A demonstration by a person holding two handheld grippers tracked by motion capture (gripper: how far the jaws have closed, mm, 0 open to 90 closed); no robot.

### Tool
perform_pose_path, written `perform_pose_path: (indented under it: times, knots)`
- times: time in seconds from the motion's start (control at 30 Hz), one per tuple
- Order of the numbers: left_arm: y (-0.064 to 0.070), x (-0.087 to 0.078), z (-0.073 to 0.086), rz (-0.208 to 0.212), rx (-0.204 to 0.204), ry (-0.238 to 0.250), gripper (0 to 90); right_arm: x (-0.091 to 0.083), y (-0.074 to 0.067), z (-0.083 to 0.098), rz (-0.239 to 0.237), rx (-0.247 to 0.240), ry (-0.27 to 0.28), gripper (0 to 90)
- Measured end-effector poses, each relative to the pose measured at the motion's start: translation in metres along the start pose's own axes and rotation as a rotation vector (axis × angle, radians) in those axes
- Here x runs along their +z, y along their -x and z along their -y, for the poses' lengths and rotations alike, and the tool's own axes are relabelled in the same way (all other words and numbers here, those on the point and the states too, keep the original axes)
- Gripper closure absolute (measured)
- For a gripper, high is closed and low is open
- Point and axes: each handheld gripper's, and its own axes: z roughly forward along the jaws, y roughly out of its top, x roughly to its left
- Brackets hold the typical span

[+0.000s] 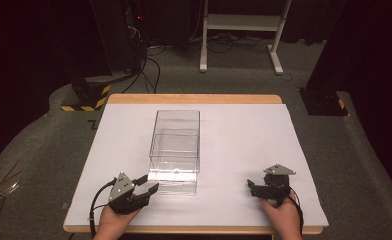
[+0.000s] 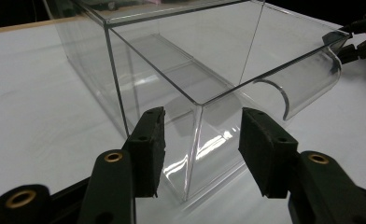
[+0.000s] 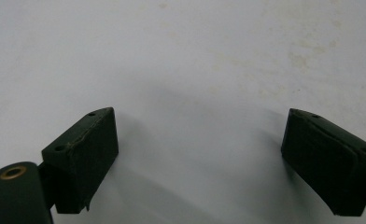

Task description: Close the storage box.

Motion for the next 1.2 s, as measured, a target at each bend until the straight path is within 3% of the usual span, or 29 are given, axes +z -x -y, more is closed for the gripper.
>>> perform_pose_path:
  times: [0.47, 0.87, 0.97, 1.03, 1.2]
  knots:
    - [-0.002, 0.005, -0.005, -0.023, 0.042, -0.017, 51.5, 0.0, 0.0, 0.0, -0.001, 0.0, 0.0, 10.9]
    - [-0.01, 0.018, -0.011, -0.037, 0.024, -0.013, 52.0, 0.0, 0.0, 0.0, -0.002, 0.0, 0.0, 11.0]
    - [-0.011, 0.02, -0.01, -0.048, 0.008, -0.004, 44.5, 0.0, 0.0, 0.0, -0.001, 0.0, 0.001, 11.0]
    - [-0.01, 0.022, -0.009, -0.088, -0.003, -0.002, 36.7, 0.0, 0.0, 0.0, -0.001, 0.0, 0.001, 11.0]
    - [-0.011, 0.027, -0.012, -0.099, -0.018, -0.016, 24.4, 0.0, 0.0, 0.0, -0.001, 0.0, 0.0, 11.0]
